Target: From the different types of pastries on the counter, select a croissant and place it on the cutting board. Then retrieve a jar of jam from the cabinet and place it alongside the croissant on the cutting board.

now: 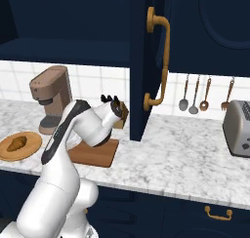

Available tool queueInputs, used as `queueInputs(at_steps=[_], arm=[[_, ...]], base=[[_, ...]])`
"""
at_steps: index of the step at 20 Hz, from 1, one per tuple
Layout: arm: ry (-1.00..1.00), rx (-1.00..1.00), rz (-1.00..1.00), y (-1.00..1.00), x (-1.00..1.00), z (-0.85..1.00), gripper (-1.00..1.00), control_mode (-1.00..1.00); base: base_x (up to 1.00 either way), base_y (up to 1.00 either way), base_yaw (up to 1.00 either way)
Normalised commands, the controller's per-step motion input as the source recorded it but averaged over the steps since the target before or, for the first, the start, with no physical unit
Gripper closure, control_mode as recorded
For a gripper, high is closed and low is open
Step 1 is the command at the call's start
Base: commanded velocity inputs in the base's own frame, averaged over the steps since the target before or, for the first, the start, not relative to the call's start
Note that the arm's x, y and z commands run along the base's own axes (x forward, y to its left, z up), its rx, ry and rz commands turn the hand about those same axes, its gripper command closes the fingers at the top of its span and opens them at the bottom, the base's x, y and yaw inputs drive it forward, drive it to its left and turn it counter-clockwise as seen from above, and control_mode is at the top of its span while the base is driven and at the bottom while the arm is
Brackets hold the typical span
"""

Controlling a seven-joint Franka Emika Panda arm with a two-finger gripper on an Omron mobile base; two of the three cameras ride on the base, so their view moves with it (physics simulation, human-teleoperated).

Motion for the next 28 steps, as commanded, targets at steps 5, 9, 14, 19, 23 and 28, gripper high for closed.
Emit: queueInputs(at_steps=[5, 9, 14, 19, 23, 28], arm=[[0.0, 0.04, 0.0, -0.41, 0.01, -0.13, 1.0, -1.0], [0.0, 0.03, 0.0, -0.23, 0.23, -0.31, 1.0, -1.0], [0.0, 0.02, 0.0, -0.23, 0.1, -0.28, 1.0, -1.0], [0.0, 0.03, 0.0, -0.17, 0.36, -0.31, 1.0, -1.0], [0.0, 0.03, 0.0, -0.07, 0.53, -0.29, 1.0, -1.0], [0.0, 0.03, 0.0, -0.15, 0.29, -0.26, 1.0, -1.0]], base=[[0.0, 0.0, 0.0], [0.0, 0.0, 0.0], [0.0, 0.0, 0.0], [0.0, 0.0, 0.0], [0.0, 0.0, 0.0], [0.0, 0.0, 0.0]])
